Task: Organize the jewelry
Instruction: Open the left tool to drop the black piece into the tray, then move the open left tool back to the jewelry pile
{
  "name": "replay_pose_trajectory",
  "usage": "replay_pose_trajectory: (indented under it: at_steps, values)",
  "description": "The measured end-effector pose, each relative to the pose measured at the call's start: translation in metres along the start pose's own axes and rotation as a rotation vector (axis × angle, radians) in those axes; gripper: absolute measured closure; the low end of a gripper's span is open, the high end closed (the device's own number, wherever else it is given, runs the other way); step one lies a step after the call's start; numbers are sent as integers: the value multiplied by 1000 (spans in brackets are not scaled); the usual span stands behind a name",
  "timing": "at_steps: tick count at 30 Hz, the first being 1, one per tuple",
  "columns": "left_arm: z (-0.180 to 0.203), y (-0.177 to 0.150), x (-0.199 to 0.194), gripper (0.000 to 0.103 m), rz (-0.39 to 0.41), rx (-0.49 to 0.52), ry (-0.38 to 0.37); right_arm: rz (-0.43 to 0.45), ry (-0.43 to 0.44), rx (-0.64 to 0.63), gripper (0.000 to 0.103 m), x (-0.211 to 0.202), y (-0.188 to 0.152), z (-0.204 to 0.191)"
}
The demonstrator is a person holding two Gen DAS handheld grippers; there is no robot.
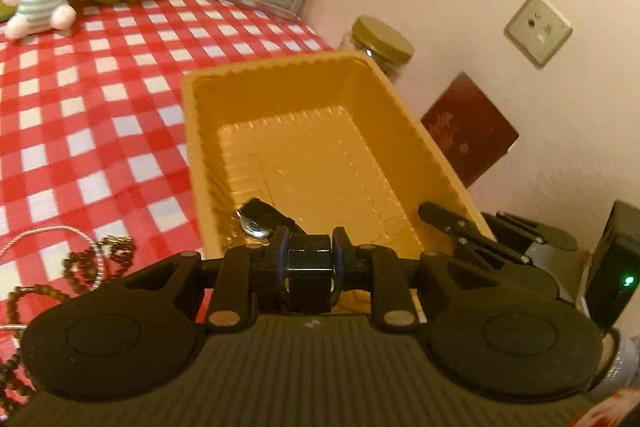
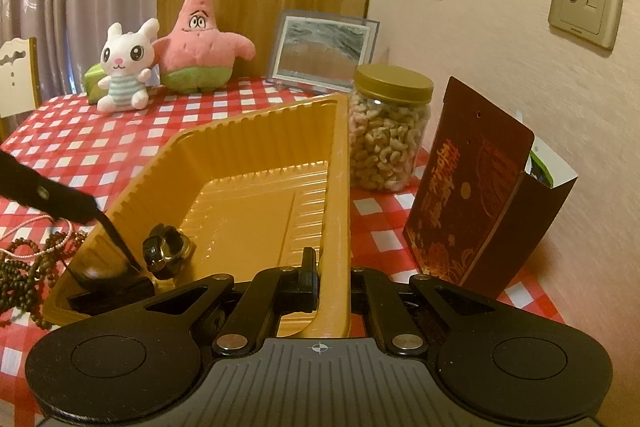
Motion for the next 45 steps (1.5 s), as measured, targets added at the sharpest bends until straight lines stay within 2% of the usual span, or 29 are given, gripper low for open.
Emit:
replay_pose_trajectory:
  at_steps: [8, 10, 13, 18, 24, 27, 36, 40, 45]
  values:
    - [7, 0, 23, 83, -29, 15, 6, 1, -1, 2, 99, -1, 1, -1]
    - [9, 2, 22, 85, -19, 16, -1, 1, -1, 0, 99, -1, 1, -1]
    - [14, 6, 20, 81, -4, 22, -14, 1, -2, 0, 99, -1, 1, -1]
    - [11, 13, 7, 77, 38, 28, 14, 1, -2, -4, 99, -1, 2, -1]
    - [-18, 23, -25, 70, 102, -22, 63, 0, -2, -3, 99, -1, 2, -1]
    - [-39, 28, -46, 65, 144, -44, 117, -2, -2, -2, 99, -1, 2, -1]
    - [-121, 31, -106, 65, 216, -150, 340, -4, -2, -2, 99, 1, 1, -1]
    - [-155, 22, -129, 65, 234, -190, 429, -4, -2, -3, 99, 0, 2, -1]
    - [-182, 8, -143, 65, 220, -177, 512, -7, -3, 2, 100, 2, 1, 0]
Point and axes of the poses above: each gripper's, at about its wrist camera, not at the fingertips, and x roughly the way its jaws point, z to its right, y to its top, the point moved 1 cm from there along x, roughly the way its jaws point, and after that the axes turned 10 degrees about -x, right-handed, at the moved point
